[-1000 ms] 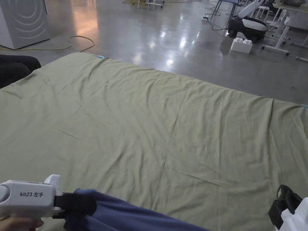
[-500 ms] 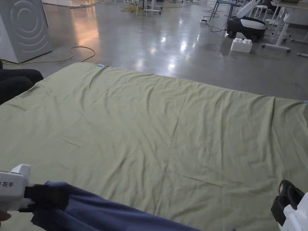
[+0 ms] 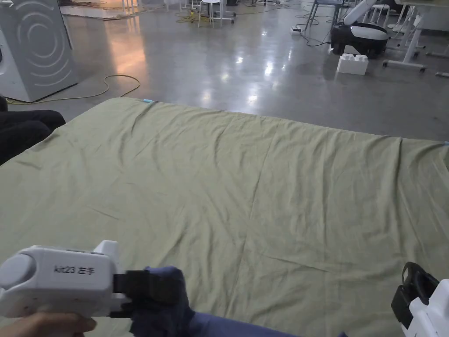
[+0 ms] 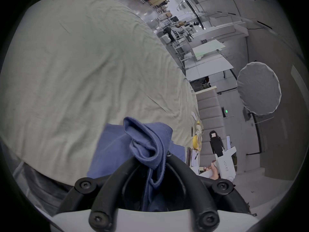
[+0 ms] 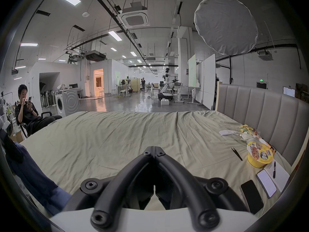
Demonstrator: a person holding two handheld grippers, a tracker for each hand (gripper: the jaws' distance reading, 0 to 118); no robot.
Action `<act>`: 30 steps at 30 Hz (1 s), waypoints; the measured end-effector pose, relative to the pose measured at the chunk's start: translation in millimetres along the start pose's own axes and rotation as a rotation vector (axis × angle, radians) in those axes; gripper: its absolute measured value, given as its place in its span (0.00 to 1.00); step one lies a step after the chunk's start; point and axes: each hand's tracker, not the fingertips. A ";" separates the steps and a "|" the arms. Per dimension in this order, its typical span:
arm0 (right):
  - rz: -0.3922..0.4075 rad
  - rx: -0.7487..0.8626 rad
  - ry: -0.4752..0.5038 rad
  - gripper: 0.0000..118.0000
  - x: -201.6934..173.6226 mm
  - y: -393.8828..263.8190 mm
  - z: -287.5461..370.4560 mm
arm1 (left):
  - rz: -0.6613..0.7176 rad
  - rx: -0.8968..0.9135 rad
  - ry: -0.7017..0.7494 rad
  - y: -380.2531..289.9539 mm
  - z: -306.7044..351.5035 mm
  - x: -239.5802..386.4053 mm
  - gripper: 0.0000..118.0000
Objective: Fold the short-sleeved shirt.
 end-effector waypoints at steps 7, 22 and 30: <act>-0.016 -0.009 -0.025 0.01 15.0 -5.1 4.4 | -0.050 -0.109 0.048 -23.5 -92.6 34.6 0.10; -0.050 -0.041 -0.091 0.01 43.7 -11.3 15.3 | -0.068 -0.181 0.308 -72.7 -213.6 32.4 0.12; -0.054 -0.049 -0.093 0.01 43.3 -14.0 17.1 | -0.122 -0.165 0.219 -73.3 -189.4 47.2 0.51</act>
